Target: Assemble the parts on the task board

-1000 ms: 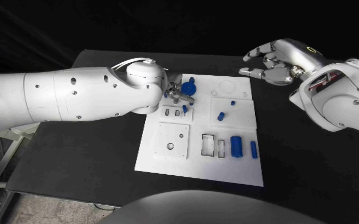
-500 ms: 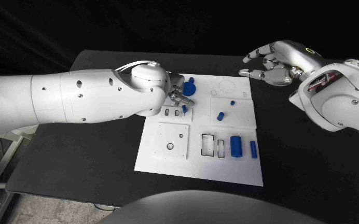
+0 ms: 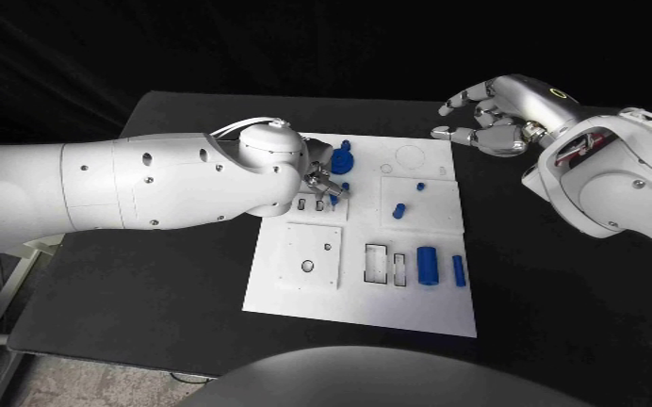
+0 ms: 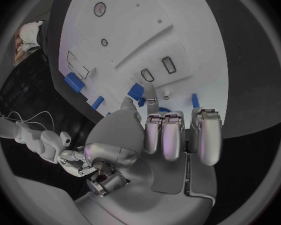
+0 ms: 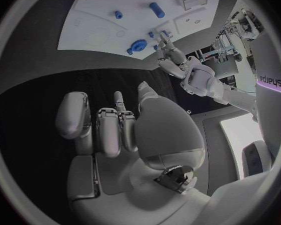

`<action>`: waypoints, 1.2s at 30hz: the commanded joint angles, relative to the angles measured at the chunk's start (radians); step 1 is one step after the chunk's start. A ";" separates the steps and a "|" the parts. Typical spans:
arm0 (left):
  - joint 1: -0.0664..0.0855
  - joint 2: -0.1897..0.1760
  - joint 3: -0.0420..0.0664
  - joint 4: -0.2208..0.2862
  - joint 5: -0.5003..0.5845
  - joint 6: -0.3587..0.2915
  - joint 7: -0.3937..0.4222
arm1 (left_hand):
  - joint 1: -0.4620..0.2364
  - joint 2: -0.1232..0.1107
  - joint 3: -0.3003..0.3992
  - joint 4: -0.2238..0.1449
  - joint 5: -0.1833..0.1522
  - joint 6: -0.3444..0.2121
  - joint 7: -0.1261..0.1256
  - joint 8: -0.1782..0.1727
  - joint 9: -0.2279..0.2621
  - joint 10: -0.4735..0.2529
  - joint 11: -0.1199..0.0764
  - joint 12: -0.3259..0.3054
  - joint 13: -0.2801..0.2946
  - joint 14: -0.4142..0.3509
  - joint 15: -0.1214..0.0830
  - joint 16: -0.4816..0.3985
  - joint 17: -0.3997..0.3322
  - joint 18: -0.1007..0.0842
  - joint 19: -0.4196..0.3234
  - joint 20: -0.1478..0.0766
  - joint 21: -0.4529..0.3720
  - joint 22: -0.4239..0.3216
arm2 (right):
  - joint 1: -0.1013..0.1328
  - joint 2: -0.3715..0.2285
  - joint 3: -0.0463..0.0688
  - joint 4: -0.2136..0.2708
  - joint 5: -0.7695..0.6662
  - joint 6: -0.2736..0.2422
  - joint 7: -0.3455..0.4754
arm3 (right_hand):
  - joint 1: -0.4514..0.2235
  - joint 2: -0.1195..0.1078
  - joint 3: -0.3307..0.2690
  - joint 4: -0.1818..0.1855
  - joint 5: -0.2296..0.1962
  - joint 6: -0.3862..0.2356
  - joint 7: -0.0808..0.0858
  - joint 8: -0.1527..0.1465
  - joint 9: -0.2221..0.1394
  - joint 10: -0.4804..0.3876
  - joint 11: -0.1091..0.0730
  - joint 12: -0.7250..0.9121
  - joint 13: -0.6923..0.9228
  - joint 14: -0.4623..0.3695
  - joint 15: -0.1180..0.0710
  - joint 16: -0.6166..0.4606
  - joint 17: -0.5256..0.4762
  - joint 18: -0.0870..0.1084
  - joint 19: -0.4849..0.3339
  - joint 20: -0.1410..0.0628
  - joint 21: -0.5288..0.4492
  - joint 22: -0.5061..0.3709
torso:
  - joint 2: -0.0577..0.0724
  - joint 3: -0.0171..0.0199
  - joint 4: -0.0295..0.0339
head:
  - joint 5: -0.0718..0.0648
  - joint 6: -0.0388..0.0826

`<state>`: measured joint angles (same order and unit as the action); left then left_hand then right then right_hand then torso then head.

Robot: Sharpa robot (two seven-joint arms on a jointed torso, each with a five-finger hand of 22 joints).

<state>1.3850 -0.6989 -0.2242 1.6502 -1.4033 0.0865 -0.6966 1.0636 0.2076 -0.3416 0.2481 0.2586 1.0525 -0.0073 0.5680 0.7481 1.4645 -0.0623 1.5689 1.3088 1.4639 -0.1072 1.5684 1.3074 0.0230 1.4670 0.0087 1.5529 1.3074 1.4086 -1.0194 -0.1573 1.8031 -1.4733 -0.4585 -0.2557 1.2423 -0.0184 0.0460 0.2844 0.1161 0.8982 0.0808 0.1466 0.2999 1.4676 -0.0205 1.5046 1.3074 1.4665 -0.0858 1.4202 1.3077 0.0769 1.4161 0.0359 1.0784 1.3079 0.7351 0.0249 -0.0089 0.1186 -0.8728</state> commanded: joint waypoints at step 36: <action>-0.006 -0.005 0.001 0.005 0.029 0.012 0.014 | 0.144 -0.062 0.161 -0.074 0.175 0.023 -0.002 -0.129 0.058 0.106 -0.009 0.002 0.262 0.107 -0.005 0.002 0.263 -0.007 0.058 -0.007 -0.012 0.205 | -0.010 0.004 0.000 -0.012 0.005 0.007 -0.004 | 0.001 0.008 -0.003 -0.001 0.005 0.006 0.002 -0.005 -0.002 0.049 0.007 -0.006 0.198 0.062 0.009 -0.007 0.065 0.019 -0.006 -0.001 -0.004 0.130 | 0.000 0.0000 0.0004 | -0.006 0.000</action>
<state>1.3793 -0.7023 -0.2241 1.6525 -1.3773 0.0861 -0.6935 1.1993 0.1431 -0.1858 0.1752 0.4300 1.0684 -0.0092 0.4433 0.8055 1.4662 -0.0635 1.5689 1.3107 1.4637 -0.1070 1.5684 1.3073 0.0230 1.4670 0.0088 1.5452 1.3079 1.3998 -1.0161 -0.1574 1.7927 -1.4683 -0.4557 -0.2569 1.2423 -0.0184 0.0460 0.2843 0.1160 0.8982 0.0808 0.1466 0.2988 1.4676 -0.0205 1.5046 1.3073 1.4665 -0.0858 1.4164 1.3074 0.0769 1.4162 0.0359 1.0784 1.3074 0.7347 0.0250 -0.0085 0.1139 -0.8728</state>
